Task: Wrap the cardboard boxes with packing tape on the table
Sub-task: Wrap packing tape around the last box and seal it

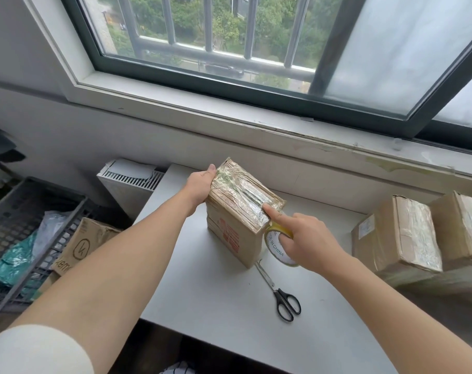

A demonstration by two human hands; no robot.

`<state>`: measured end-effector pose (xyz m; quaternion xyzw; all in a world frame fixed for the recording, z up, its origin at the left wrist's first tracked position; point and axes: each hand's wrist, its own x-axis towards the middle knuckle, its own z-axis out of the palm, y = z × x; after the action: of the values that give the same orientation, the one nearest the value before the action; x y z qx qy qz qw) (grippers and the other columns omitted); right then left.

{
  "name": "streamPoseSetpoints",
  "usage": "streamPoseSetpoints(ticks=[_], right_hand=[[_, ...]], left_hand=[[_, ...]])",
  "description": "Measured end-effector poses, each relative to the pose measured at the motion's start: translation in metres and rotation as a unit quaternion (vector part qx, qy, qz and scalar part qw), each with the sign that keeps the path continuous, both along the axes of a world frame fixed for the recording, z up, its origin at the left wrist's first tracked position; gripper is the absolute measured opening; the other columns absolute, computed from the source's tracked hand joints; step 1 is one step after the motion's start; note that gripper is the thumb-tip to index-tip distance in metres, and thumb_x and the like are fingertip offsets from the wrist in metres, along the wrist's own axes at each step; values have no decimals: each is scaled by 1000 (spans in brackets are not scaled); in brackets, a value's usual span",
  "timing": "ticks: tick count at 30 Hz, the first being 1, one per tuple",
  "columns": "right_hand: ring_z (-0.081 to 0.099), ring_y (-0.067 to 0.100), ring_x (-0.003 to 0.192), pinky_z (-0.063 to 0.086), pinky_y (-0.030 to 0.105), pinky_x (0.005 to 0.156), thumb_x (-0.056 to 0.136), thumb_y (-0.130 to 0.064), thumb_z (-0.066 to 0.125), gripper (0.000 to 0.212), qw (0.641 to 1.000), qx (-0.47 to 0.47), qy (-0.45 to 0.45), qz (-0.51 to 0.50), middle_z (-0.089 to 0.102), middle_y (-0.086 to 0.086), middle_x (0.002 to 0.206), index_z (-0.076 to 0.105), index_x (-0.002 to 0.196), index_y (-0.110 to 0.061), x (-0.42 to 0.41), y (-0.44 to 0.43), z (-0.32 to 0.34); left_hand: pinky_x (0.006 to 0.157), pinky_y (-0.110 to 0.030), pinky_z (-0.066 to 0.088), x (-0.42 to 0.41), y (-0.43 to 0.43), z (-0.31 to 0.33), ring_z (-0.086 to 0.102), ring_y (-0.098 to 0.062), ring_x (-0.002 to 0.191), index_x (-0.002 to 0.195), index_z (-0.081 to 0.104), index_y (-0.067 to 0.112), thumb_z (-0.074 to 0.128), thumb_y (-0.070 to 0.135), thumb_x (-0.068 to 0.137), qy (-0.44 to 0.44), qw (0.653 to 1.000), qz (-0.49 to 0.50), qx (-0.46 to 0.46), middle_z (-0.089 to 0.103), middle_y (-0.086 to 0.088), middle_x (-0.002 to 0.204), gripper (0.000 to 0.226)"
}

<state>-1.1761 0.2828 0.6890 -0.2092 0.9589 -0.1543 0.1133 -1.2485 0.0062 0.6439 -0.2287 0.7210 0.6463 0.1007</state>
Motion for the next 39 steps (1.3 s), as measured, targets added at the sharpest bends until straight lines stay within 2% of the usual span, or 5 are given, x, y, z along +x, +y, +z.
streamPoseSetpoints(ticks=[8, 12, 21, 34, 39], right_hand=[[48, 22, 85, 45, 36, 79, 101, -27, 46, 67, 1000, -4, 2, -12, 41, -7, 79, 17, 149, -62, -2, 7, 0], [47, 21, 84, 45, 35, 78, 101, -29, 46, 65, 1000, 1, 7, -9, 41, -9, 79, 19, 149, -64, -4, 10, -3], [45, 24, 84, 40, 35, 74, 98, -25, 51, 66, 999, -8, 31, -11, 45, 0, 86, 30, 154, -54, -2, 15, -9], [58, 16, 72, 50, 27, 70, 81, 3, 68, 81, 931, -357, 65, -22, 72, -7, 108, 52, 144, -46, -13, 23, 70], [57, 12, 82, 49, 31, 80, 80, -6, 69, 72, 960, -271, 37, 61, 68, -3, 102, 56, 144, -36, -32, -40, 49]], left_hand=[[86, -28, 52, 8, 1, 5, 68, -17, 103, 109, 72, 24, 64, 32, 102, 73, 989, -126, -10, 75, 8, 101, 13], [120, -36, 31, 2, -5, 19, 36, -23, 150, 156, 39, 14, 58, 56, 99, 38, 941, -221, -253, 44, -2, 158, 74], [117, -73, -3, 7, 79, 57, 0, -24, 157, 162, -5, 33, 75, 83, 56, 251, 513, -611, -547, 8, 3, 167, 143], [105, -26, 45, 25, 49, 54, 52, -12, 124, 148, 27, 21, 99, 28, 61, 312, 831, -420, -188, 50, 4, 132, 113], [90, -8, 40, 40, 13, 24, 47, 3, 120, 129, 19, 68, 95, 25, 66, 215, 873, -383, -213, 39, 7, 129, 107]])
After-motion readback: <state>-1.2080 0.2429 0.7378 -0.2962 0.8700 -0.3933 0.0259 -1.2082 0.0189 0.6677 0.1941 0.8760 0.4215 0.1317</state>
